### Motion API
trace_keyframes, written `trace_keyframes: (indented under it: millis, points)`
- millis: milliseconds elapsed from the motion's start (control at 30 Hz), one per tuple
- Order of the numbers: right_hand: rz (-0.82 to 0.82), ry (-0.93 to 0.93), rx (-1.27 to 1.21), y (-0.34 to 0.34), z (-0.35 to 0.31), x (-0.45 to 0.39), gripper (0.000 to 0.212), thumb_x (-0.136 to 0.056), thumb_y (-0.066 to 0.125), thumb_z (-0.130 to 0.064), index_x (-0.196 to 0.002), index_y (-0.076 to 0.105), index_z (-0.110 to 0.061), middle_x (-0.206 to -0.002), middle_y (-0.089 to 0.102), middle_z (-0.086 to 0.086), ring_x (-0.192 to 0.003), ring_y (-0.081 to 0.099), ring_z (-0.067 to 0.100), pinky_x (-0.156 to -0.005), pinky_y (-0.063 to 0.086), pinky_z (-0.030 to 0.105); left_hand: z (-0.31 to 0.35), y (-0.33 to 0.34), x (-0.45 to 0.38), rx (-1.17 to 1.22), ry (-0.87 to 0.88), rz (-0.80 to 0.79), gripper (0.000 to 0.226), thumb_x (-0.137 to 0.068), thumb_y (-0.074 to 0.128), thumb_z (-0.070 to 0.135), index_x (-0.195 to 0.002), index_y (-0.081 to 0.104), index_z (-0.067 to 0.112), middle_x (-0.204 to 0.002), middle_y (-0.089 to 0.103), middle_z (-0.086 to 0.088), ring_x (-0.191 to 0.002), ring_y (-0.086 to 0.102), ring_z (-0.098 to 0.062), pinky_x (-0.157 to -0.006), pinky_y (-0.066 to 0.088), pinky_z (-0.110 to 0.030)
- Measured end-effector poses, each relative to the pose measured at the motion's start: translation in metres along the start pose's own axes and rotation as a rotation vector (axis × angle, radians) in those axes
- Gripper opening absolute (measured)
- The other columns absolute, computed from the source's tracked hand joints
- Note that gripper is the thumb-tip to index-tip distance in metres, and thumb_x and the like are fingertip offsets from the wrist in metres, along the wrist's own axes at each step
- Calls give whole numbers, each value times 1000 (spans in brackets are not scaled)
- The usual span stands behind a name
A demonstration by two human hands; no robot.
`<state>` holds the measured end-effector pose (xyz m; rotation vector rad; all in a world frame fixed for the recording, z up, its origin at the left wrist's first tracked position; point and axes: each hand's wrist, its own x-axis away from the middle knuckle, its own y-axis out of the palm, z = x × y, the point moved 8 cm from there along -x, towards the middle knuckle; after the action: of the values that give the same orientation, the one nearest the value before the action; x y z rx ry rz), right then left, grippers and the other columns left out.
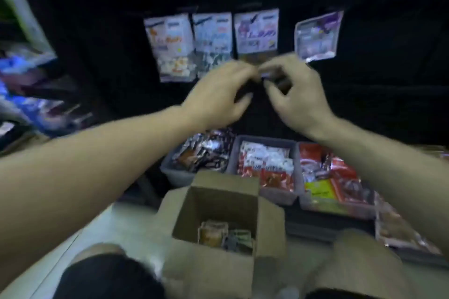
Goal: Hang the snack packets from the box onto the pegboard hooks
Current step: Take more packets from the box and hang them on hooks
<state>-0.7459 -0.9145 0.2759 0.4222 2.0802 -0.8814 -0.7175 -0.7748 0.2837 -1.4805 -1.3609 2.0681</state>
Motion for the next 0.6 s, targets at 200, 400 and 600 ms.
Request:
trace_keyframes:
  millis: [200, 400, 600]
  points:
    - [-947, 384, 96, 164, 41, 151, 29, -93, 71, -18, -121, 73, -25, -113, 75, -1, -97, 70, 19, -87, 56, 36, -62, 128, 192, 62, -313, -640, 59, -93, 70, 23, -150, 54, 14, -153, 54, -10, -144, 48, -31, -119, 40, -46]
    - [-1413, 436, 262, 243, 67, 268, 42, -94, 73, -32, -134, 66, -25, -131, 69, 2, -117, 65, 24, -100, 54, 38, -77, 214, 303, 99, -464, -1024, 90, -89, 76, 58, -163, 37, 24, -175, 24, -5, -164, 15, -25, -132, 15, -37]
    - [-1599, 567, 313, 320, 116, 349, 42, -94, 66, -16, -136, 60, -10, -131, 66, 12, -112, 67, 32, -94, 59, 38, -80, 268, 369, -205, -298, -1348, 103, -96, 63, 62, -171, 6, 22, -178, -11, -13, -160, -24, -41, -125, -21, -56]
